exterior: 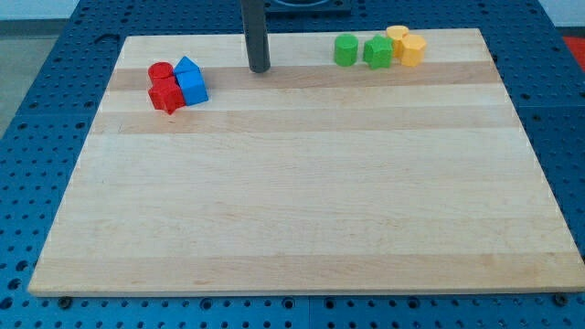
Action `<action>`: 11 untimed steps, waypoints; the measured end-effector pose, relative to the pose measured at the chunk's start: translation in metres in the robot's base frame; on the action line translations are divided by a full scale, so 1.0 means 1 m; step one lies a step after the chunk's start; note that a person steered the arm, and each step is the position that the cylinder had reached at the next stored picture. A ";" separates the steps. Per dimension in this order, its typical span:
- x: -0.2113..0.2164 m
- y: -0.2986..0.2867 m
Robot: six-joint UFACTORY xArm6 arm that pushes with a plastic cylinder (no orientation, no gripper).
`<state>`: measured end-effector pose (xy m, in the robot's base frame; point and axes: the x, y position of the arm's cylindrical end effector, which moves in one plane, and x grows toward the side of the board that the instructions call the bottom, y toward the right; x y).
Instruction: Move yellow heart along with green star and yellow hexagon a bit down
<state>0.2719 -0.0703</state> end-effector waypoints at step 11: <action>-0.034 0.213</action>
